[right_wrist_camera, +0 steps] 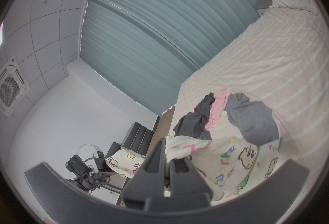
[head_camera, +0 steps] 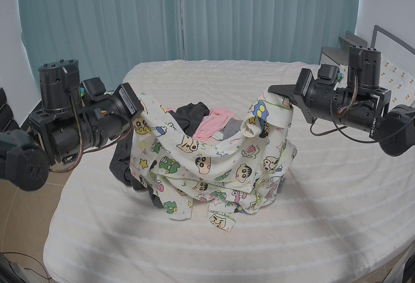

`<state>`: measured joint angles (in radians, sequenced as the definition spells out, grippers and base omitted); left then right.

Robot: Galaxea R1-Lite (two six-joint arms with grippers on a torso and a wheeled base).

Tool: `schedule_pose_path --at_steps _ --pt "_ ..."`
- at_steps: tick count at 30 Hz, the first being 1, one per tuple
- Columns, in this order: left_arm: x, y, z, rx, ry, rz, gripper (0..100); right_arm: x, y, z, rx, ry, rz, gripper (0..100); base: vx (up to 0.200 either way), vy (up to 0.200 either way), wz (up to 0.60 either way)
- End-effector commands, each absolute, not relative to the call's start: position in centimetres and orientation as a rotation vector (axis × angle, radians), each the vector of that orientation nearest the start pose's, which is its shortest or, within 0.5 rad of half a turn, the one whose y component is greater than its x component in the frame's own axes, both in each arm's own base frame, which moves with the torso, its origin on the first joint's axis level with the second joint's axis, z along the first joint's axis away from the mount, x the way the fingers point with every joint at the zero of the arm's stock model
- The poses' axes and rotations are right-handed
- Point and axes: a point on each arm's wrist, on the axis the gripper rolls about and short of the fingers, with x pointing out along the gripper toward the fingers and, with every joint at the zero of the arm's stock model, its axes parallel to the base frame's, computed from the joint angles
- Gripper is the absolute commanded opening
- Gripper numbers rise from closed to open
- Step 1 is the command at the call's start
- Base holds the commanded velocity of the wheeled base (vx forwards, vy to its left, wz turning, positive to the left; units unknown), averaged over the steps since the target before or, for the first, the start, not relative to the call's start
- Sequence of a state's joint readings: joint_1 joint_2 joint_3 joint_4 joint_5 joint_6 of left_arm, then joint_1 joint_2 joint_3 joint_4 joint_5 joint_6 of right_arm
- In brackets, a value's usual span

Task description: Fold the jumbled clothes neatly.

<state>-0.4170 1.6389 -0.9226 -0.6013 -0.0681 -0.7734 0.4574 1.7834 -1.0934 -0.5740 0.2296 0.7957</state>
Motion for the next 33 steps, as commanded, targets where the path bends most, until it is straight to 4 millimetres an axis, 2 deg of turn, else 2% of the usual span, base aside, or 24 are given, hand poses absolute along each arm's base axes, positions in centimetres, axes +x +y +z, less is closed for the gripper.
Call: schedule_pose_path --at_steps 1,4,7,8,9,11,15,20,24,28,29,33 --pt "31.7 -13.5 21.8 -0.782 0.301 -0.351 0 34.0 18.8 19.7 0.749 0.366 0.548 0 0.000 0.000 0.00" --pt "32.3 -13.4 21.5 -0.783 0.291 -0.329 0 34.6 19.0 19.8 0.753 0.344 0.540 0 0.000 0.000 0.00" --pt "33.0 -12.7 22.8 -0.799 0.223 -0.300 0 34.9 18.9 22.0 0.776 0.271 0.555 0 0.000 0.000 0.00" --pt "33.0 -12.7 22.8 -0.799 0.223 -0.300 0 34.9 18.9 22.0 0.776 0.271 0.555 0 0.000 0.000 0.00" --pt "32.7 -12.6 23.4 -0.804 0.204 -0.307 0 34.8 18.7 24.1 0.813 0.214 0.571 0 0.000 0.000 0.00" --pt "32.1 -12.4 24.5 -0.811 0.174 -0.320 0 34.5 18.1 26.4 0.845 0.150 0.590 0 0.000 0.000 0.00" --pt "32.1 -12.3 26.3 -0.821 0.113 -0.341 0 34.0 17.0 30.1 0.863 0.039 0.617 0 0.000 0.000 0.00" --pt "32.8 -11.5 28.7 -0.835 0.022 -0.355 0 33.6 15.9 33.0 0.880 -0.065 0.631 0 0.000 0.000 0.00" --pt "33.4 -11.2 30.4 -0.846 -0.044 -0.361 0 33.9 15.5 34.0 0.896 -0.126 0.593 0 0.000 0.000 0.00" --pt "33.3 -11.1 30.9 -0.856 -0.078 -0.375 0 34.2 15.7 33.8 0.900 -0.128 0.580 0 0.000 0.000 0.00" --pt "33.1 -11.1 31.3 -0.882 -0.135 -0.399 0 34.2 15.6 33.8 0.905 -0.133 0.582 0 0.000 0.000 0.00" --pt "33.2 -11.3 29.8 -0.897 -0.129 -0.419 0 34.7 15.9 33.1 0.918 -0.115 0.578 0 0.000 0.000 0.00"
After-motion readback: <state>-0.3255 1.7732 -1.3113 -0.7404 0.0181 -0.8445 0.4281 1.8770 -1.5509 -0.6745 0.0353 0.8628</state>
